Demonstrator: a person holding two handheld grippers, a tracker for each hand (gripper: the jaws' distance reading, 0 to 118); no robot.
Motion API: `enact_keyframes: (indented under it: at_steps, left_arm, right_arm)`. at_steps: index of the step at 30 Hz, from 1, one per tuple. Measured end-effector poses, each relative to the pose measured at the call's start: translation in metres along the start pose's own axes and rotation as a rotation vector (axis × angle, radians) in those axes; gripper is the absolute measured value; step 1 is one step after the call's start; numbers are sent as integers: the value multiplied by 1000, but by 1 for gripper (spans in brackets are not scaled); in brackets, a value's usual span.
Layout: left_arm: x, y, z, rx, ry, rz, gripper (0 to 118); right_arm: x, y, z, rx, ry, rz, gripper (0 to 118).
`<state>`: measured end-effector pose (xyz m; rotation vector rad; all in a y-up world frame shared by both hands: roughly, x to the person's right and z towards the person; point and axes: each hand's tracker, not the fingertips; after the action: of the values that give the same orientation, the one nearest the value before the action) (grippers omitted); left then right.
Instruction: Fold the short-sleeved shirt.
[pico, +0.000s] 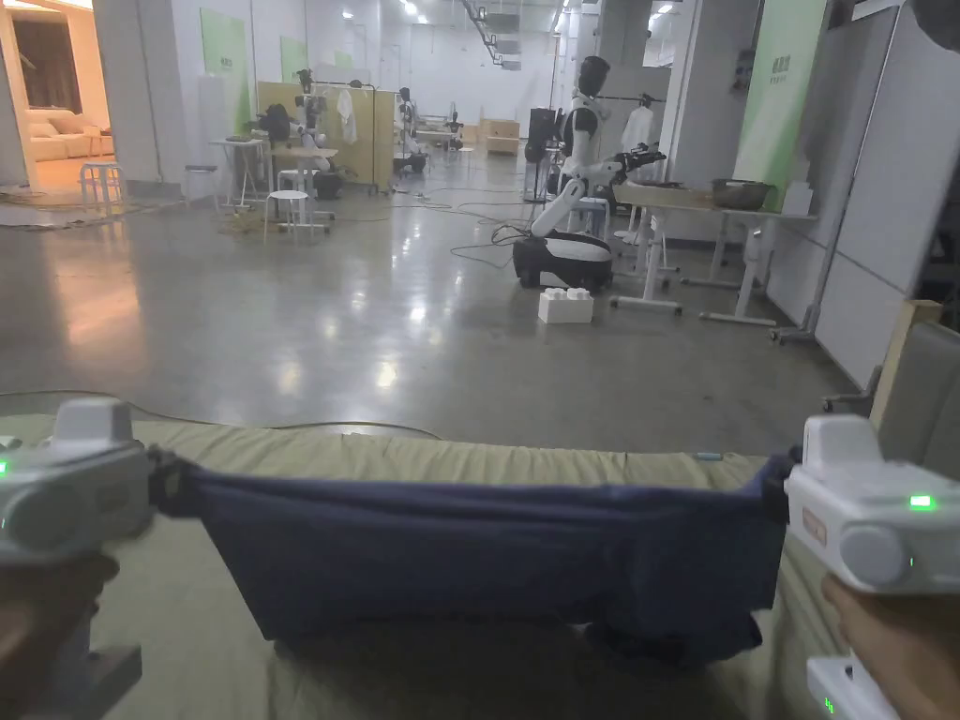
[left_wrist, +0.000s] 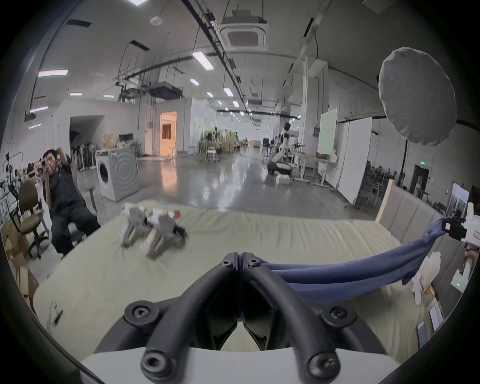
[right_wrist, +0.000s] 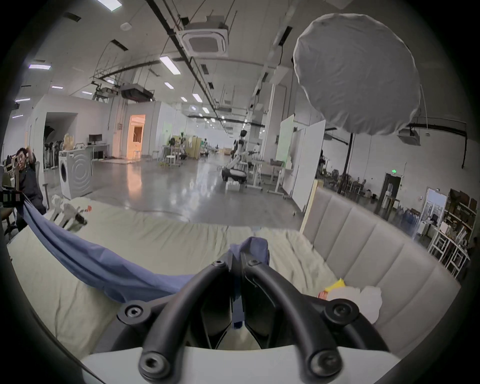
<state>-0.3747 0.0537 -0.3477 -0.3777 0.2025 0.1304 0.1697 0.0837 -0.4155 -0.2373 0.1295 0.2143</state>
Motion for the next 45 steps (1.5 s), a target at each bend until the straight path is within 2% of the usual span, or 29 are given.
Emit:
enact_keyframes:
  at_steps: [5,7,14,20,24,31,35,36,37,38,39,40,41,42,45]
  left_arm:
    - [-17,-80,34,-71,-31,57,0]
    - [-23,-105,54,-90,-34,64,0]
    - [-45,-165,124,-176,-59,98,0]
    - [-50,-189,166,-202,-69,115,0]
    - [-46,-206,173,-254,-73,84,0]
    - [-37,-261,134,-477,-50,3,0]
    - [-21,-281,123,-514,-41,4,0]
    - [-20,-282,122,-516,-35,7,4]
    - [-18,-281,122,-507,-22,5,14]
    - [-16,-278,124,-489,-14,0,24]
    - [-14,-274,124,-464,-13,-9,42]
    - [-5,-267,127,-435,-20,-17,56]
    - [-1,-261,127,-410,-21,-25,68]
    - [4,-253,127,-380,-17,-40,71]
    - [24,-226,126,-264,-36,-84,71]
  right_arm:
    - [-6,-67,43,-83,8,-7,3]
    - [3,-94,26,-169,28,-12,3]
    - [2,-130,92,-213,50,-28,3]
    - [-7,-145,151,-238,22,-46,3]
    - [-7,-166,162,-315,-8,-24,4]
    - [-11,-237,147,-507,12,-23,4]
    - [-17,-269,139,-571,3,-21,4]
    - [-19,-271,140,-575,-6,-19,7]
    - [-21,-272,141,-571,-17,-16,16]
    - [-23,-269,144,-545,-43,-6,35]
    - [-24,-264,146,-510,-51,-5,65]
    - [-26,-259,146,-473,-49,-7,79]
    - [-27,-251,147,-437,-30,-21,82]
    - [-30,-242,147,-393,-25,-29,82]
    - [-40,-208,145,-270,-12,-49,82]
